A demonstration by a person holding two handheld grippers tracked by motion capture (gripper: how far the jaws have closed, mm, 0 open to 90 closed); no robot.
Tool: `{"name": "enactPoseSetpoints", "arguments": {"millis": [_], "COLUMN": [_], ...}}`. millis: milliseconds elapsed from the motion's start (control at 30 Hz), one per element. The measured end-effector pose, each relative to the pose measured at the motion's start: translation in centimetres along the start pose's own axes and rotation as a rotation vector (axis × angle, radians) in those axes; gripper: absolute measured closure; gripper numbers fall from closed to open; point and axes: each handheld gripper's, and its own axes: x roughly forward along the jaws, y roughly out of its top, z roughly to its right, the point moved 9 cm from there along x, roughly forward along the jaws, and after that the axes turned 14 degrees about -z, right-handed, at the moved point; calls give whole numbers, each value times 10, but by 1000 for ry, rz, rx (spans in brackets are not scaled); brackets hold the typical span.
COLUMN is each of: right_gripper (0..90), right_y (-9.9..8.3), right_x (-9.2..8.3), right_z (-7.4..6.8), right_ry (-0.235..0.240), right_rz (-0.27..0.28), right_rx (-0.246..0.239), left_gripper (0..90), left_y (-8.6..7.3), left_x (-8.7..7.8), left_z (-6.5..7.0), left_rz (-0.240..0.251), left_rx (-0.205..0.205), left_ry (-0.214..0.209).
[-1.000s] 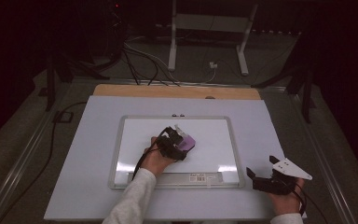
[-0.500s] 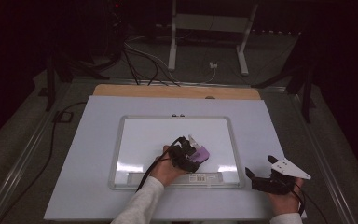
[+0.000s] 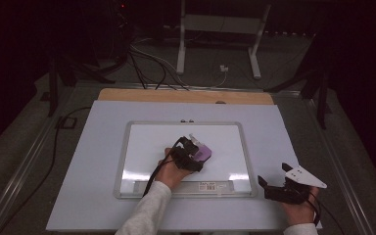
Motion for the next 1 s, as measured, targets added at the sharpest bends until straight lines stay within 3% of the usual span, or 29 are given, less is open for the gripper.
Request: {"name": "enactPoseSetpoints", "arguments": {"millis": [167,300,667,1000], "right_gripper": [10,10,10,10], "right_y": [0,-1,-1,-2], "right_x": [0,-1,0,-1], "right_z": [1,1,2,2], "right_ry": [-3,-2,-2,-1], "right_rz": [2,2,0,0], "right_rx": [1,4,4,7], "left_gripper": [419,419,419,418], "left_y": [0,-1,-4,-37], "left_x": [0,0,-2,-16], "left_z": [-4,-10,-12,-38], "left_rz": [2,9,7,10], "left_rx": [-32,-91,-132,-235], "left_ry": [20,37,53,91]}}
